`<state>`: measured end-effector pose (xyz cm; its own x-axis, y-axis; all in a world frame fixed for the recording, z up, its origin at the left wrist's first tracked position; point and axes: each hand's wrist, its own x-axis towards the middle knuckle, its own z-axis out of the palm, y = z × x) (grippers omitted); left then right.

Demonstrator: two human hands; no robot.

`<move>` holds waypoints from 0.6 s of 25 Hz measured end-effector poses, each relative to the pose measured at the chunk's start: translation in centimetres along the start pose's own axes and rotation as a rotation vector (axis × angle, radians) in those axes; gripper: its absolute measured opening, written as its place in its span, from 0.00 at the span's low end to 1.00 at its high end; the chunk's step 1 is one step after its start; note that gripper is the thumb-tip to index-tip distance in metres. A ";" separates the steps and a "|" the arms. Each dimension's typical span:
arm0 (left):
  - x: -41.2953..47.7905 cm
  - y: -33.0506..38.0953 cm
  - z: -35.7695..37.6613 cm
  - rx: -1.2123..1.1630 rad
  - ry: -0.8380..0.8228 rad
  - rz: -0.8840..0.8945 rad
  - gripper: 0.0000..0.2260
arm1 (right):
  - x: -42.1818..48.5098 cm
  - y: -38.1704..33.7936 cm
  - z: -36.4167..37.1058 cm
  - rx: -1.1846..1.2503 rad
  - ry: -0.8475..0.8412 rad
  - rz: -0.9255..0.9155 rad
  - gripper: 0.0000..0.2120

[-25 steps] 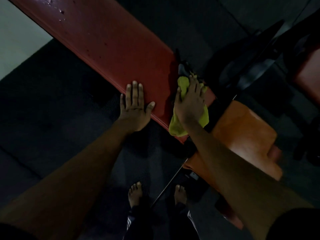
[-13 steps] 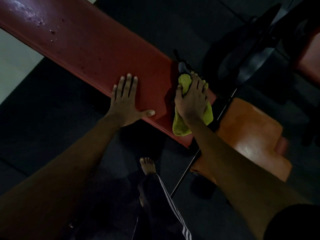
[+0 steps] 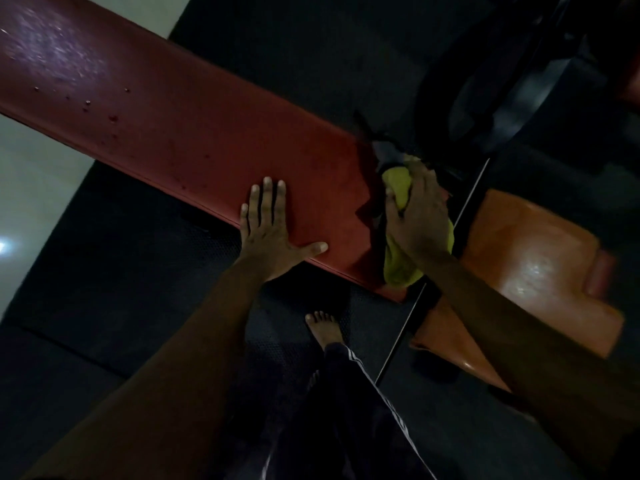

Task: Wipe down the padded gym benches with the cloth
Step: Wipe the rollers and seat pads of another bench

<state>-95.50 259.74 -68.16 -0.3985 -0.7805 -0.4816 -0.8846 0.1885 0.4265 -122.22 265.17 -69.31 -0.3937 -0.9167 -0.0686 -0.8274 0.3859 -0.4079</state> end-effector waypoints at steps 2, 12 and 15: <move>0.0 -0.2 0.2 0.008 0.009 0.020 0.61 | 1.2 -0.3 0.1 0.141 0.112 0.232 0.34; -0.8 -0.4 -1.2 0.051 0.150 0.089 0.41 | 0.7 -5.5 0.8 -0.061 -0.038 0.029 0.30; 1.9 -1.7 -4.1 0.147 0.225 0.290 0.33 | 3.3 -4.6 0.3 0.093 0.063 0.239 0.30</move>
<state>-93.81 255.51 -66.69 -0.5884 -0.7905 -0.1702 -0.7748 0.4909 0.3985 -119.58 260.37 -67.95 -0.6001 -0.7912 -0.1179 -0.6687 0.5771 -0.4689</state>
